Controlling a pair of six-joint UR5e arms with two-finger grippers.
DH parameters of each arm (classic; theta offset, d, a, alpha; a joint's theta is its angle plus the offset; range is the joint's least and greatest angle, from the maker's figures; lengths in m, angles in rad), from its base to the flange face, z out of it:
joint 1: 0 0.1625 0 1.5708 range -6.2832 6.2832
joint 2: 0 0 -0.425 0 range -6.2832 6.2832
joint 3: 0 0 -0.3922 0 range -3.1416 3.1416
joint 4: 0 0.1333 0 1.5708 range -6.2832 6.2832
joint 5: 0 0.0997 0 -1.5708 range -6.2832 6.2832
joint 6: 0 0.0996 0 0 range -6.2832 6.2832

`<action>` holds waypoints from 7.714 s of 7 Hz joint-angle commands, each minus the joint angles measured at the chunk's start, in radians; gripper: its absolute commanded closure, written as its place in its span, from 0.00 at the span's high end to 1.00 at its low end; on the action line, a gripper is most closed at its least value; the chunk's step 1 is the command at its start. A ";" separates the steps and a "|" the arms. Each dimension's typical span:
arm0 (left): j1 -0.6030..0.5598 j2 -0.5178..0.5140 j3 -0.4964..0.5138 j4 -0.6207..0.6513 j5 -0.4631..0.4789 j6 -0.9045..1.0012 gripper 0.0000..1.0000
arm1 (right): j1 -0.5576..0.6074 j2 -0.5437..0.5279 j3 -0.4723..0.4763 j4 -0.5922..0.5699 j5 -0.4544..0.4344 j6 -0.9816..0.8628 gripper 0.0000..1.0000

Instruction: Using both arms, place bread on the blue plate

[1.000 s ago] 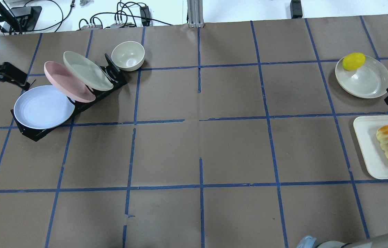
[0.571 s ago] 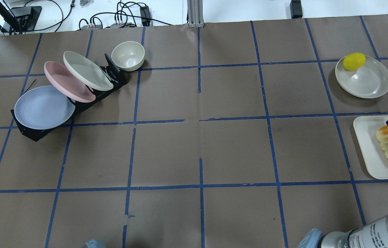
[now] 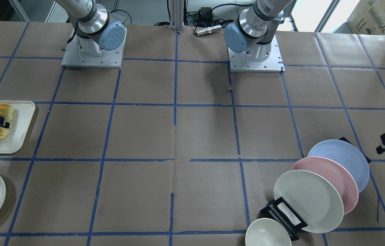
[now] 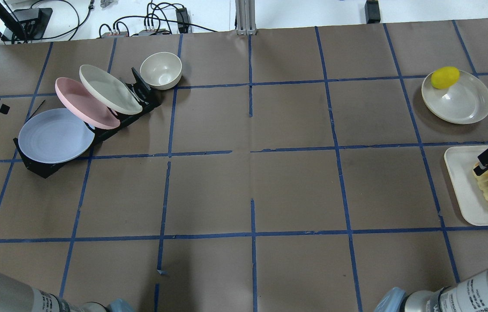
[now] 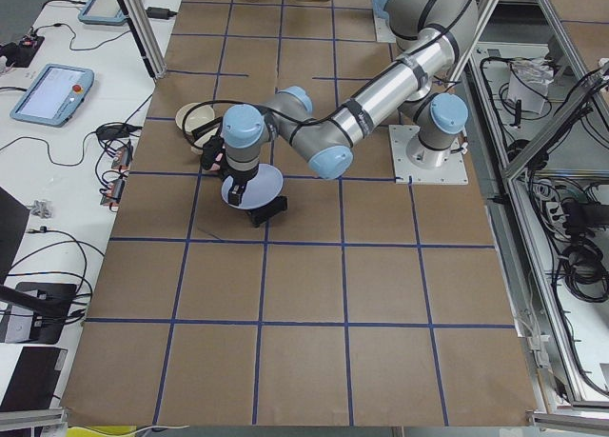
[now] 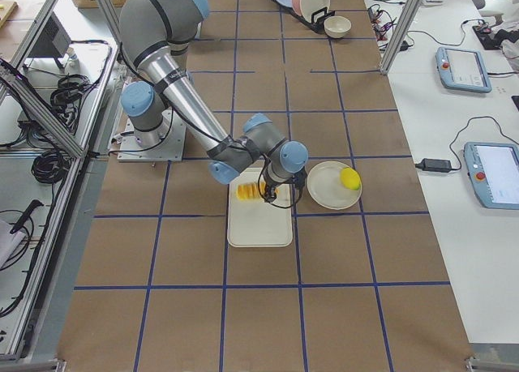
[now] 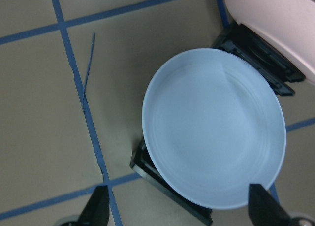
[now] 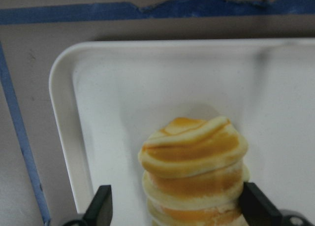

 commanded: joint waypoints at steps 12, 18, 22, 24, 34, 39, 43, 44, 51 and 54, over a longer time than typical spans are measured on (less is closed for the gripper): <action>-0.052 -0.250 0.123 -0.062 -0.001 -0.030 1.00 | 0.435 -0.233 -0.457 0.435 -0.085 0.259 0.03; -0.057 -0.230 0.146 -0.121 0.019 -0.100 0.09 | 0.813 -0.346 -0.453 0.660 0.007 0.873 0.03; -0.051 0.044 0.140 -0.456 0.096 -0.103 0.08 | 0.856 -0.370 -0.358 0.557 0.005 0.897 0.03; -0.052 0.232 0.123 -0.645 0.098 -0.171 0.06 | 0.848 -0.387 -0.312 0.520 -0.001 0.866 0.03; -0.874 0.413 -0.333 -0.004 0.093 -1.387 0.04 | 0.830 -0.435 -0.253 0.430 -0.007 0.819 0.04; -0.980 0.388 -0.411 0.172 0.094 -1.522 1.00 | 0.830 -0.435 -0.253 0.431 -0.001 0.817 0.04; -0.903 0.394 -0.400 0.175 0.096 -1.147 1.00 | 0.836 -0.438 -0.224 0.417 0.002 0.831 0.04; -0.753 0.400 -0.388 0.171 0.097 -0.913 1.00 | 0.847 -0.436 -0.206 0.414 0.008 0.858 0.04; -0.439 0.497 -0.372 0.054 0.094 -0.690 1.00 | 1.052 -0.279 -0.028 0.023 0.129 0.975 0.04; -0.454 0.509 -0.377 0.051 0.093 -0.794 1.00 | 1.164 -0.128 -0.077 -0.050 0.157 1.021 0.04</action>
